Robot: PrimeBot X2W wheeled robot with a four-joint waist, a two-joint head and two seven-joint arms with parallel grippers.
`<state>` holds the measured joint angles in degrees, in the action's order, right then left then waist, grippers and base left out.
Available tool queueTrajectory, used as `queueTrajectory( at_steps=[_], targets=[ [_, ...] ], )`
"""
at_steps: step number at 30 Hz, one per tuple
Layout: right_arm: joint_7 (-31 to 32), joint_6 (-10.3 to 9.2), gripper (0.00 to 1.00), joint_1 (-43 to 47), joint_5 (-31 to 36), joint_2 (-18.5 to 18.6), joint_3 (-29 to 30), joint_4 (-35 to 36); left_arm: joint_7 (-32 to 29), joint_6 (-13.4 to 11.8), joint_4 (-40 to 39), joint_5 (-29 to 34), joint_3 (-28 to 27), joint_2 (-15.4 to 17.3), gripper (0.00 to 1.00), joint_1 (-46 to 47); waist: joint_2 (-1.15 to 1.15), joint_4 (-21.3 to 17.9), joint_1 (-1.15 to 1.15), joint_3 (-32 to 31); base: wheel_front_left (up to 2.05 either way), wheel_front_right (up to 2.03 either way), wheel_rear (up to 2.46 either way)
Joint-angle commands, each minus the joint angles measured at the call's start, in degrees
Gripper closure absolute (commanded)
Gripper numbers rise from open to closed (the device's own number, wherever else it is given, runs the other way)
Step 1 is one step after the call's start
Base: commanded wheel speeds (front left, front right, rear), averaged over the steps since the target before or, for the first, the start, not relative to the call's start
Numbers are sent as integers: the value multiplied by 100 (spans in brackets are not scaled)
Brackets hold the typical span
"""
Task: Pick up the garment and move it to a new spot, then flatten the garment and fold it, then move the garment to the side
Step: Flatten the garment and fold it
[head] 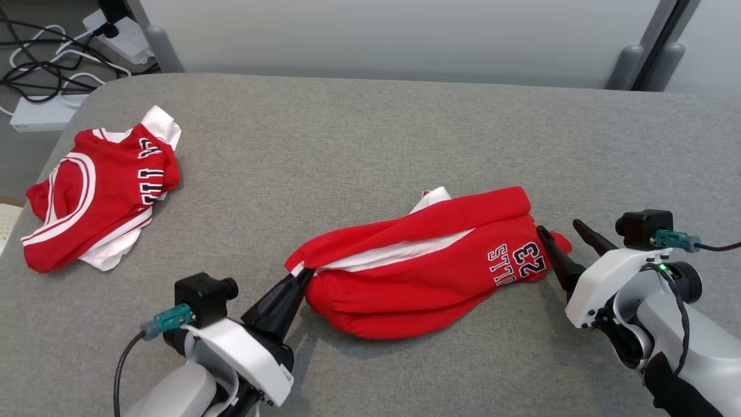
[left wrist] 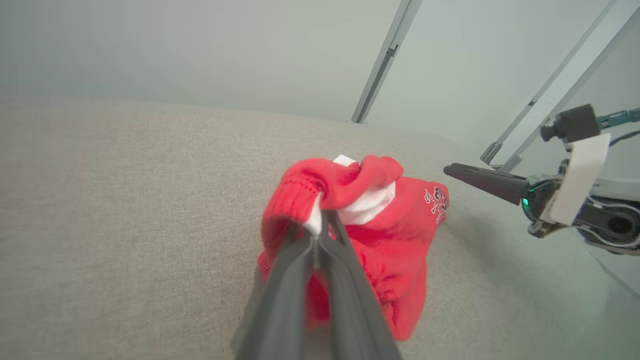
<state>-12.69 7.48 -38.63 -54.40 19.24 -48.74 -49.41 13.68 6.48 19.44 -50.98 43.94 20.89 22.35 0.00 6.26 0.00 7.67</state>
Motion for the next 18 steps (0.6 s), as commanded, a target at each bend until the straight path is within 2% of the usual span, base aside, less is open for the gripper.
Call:
queueTrajectory(
  at_steps=[1, 6, 11, 12, 13, 14, 18],
  targets=[
    [-75, 1, 0, -108, -17, 7, -169, -70, -8, -98, -282, 44, -153, 235, 100, -39, 0, 143, 0, 18, 0, 0, 0],
    [18, 1, 0, -157, -205, -89, -379, -180, 4, -277, -598, 8, -235, 375, 100, -273, 0, 254, 0, 28, 0, 0, 0],
    [337, 1, 0, -113, -444, -166, -682, -371, 9, -350, -858, -7, -234, 417, 100, -402, 0, 360, 0, 54, 0, 0, 0],
    [376, 1, 11, -112, -484, -177, -736, -397, 10, -345, -890, -11, -226, 403, 100, -399, 0, 371, 0, 64, 0, 0, 0],
    [393, 1, 74, -119, -516, -184, -787, -416, 10, -342, -917, -10, -218, 391, 100, -389, 0, 378, 0, 73, 0, 0, 0],
    [409, 1, 100, -123, -552, -191, -830, -435, 11, -340, -938, -8, -214, 383, 100, -379, 0, 378, 0, 81, 0, 0, 0],
    [411, 1, 100, -124, -649, -148, -1040, -390, 27, -306, -999, 40, -208, 369, 100, -311, 0, 315, 0, 100, 0, 0, 0]
  ],
)
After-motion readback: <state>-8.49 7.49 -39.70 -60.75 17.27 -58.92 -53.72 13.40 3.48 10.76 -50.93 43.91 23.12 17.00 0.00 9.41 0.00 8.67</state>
